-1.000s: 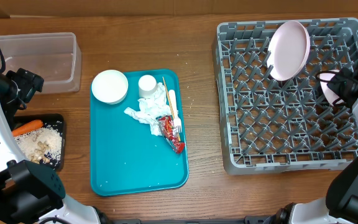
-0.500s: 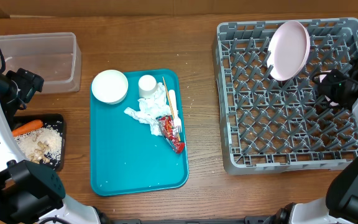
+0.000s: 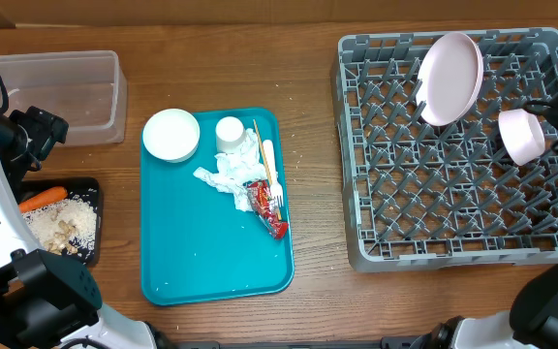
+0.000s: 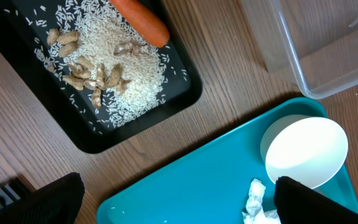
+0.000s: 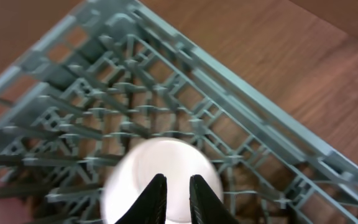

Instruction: Sort waste into correct bins and load items into the dishwasher rack

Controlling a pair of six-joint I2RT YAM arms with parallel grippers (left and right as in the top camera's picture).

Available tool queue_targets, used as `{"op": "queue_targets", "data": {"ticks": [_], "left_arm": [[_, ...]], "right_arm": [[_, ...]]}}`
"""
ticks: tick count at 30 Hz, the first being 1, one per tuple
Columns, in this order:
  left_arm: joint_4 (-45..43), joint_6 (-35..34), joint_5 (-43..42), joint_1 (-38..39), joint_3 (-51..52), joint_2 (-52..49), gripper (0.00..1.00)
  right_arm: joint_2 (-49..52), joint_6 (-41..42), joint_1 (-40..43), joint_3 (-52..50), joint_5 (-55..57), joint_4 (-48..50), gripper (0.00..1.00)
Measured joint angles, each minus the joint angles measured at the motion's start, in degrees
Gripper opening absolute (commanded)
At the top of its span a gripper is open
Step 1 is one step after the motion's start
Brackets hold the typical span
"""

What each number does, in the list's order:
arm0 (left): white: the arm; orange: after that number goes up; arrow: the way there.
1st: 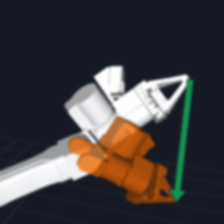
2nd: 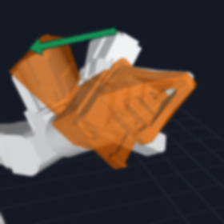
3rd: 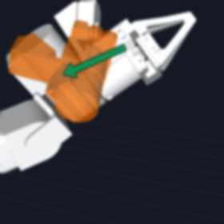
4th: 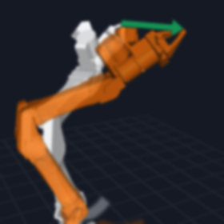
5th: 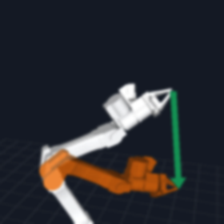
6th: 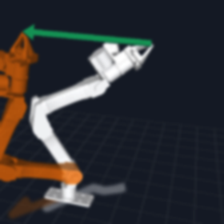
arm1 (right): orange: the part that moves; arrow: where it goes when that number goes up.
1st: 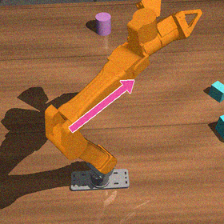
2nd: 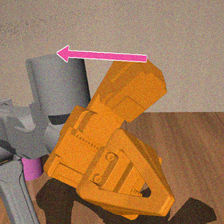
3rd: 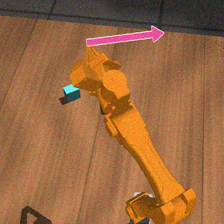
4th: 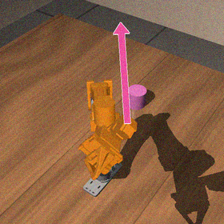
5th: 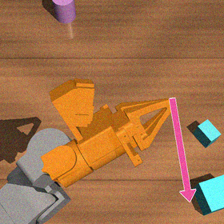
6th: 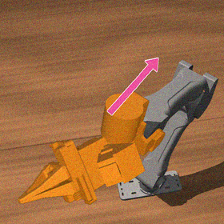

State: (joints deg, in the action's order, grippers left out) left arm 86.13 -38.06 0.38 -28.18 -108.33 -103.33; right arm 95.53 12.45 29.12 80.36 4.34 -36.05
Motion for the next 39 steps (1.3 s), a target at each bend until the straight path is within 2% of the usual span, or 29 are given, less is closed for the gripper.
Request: {"op": "queue_targets", "data": {"ticks": [8, 22, 32, 34, 39], "left_arm": [[0.0, 0.0, 0.0, 0.0, 0.0, 0.0, 1.00], [0.0, 0.0, 0.0, 0.0, 0.0, 0.0, 1.00], [0.0, 0.0, 0.0, 0.0, 0.0, 0.0, 1.00], [0.0, 0.0, 0.0, 0.0, 0.0, 0.0, 1.00], [0.0, 0.0, 0.0, 0.0, 0.0, 0.0, 1.00]], "right_arm": [[7.1, -0.4, 0.3, 0.0, -0.8, -0.7, 0.11], [7.3, -0.5, 0.3, 0.0, -9.3, -4.5, 0.11], [7.3, -0.5, 0.3, 0.0, -15.6, -8.1, 0.07], [7.1, -0.5, 0.3, 0.0, -17.1, -8.4, 0.08], [3.5, -0.1, 0.3, 0.0, -19.2, -10.3, 0.18]]}}
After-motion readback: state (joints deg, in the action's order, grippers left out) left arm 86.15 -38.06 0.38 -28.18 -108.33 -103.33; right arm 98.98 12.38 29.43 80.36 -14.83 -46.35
